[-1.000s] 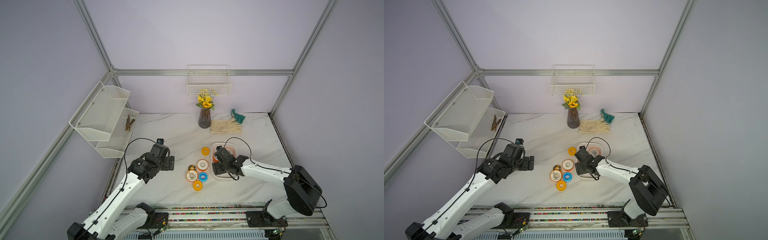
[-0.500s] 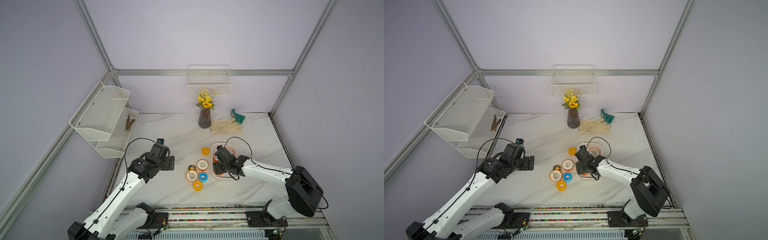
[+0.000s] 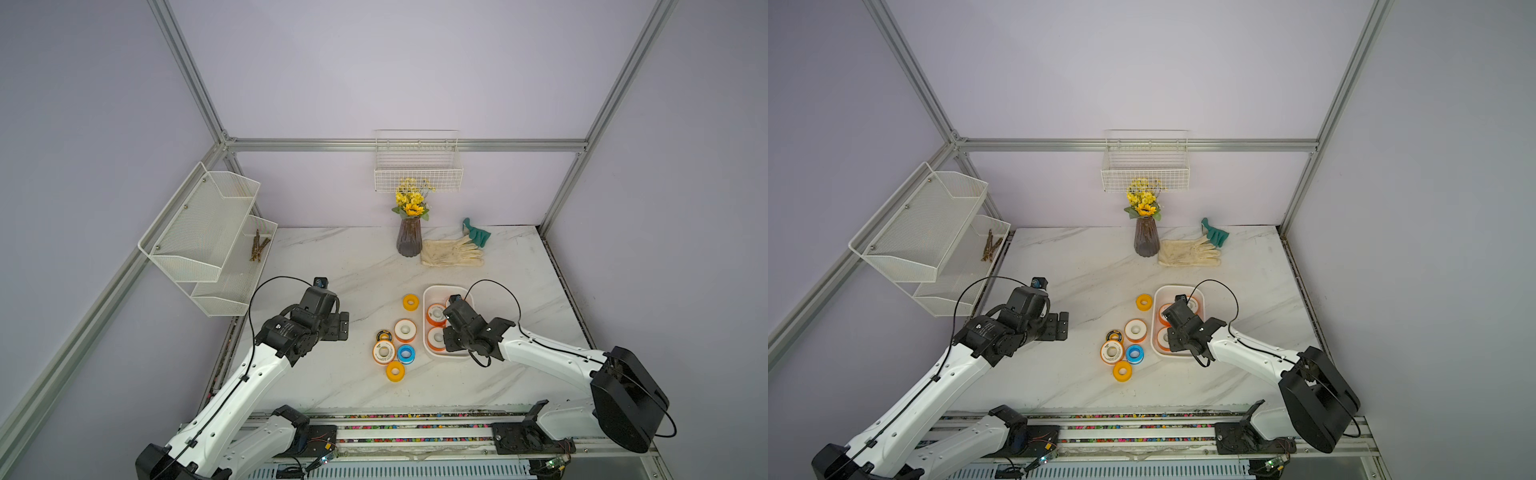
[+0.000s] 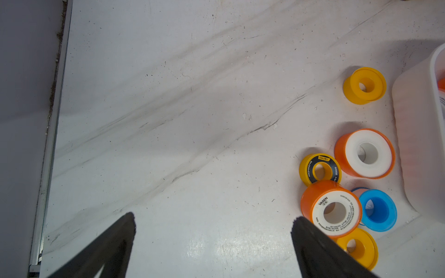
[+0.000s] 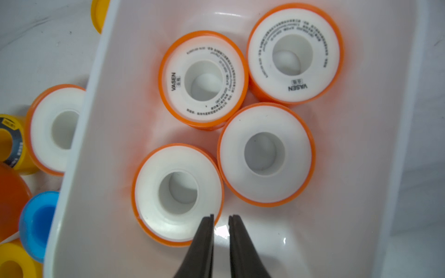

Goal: Put the sealing tape into the storage box
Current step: Place the sealing tape in the storage box.

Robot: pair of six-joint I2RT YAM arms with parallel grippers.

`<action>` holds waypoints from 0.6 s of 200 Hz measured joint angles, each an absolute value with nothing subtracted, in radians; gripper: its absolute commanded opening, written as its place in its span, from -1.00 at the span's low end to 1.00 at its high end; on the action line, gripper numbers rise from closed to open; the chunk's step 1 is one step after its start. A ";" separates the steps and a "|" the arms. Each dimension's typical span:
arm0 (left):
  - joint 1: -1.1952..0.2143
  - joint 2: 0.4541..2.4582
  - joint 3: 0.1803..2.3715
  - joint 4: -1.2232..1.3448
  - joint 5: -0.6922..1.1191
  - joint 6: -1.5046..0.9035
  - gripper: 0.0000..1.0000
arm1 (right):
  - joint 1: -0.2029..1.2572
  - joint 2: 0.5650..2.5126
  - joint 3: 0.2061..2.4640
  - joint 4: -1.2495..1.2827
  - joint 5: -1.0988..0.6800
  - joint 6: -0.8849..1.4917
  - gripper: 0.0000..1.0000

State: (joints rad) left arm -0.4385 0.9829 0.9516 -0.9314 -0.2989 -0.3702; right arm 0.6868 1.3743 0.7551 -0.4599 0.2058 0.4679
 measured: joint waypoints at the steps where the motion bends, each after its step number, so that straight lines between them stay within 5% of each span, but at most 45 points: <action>1: -0.439 0.983 0.952 -0.931 -0.299 -0.370 1.00 | 0.686 1.374 0.754 -0.460 0.205 0.468 -0.66; 120: -0.439 0.983 0.952 -0.929 -0.273 -0.369 1.00 | 0.656 1.441 0.744 -0.438 0.120 0.471 -0.73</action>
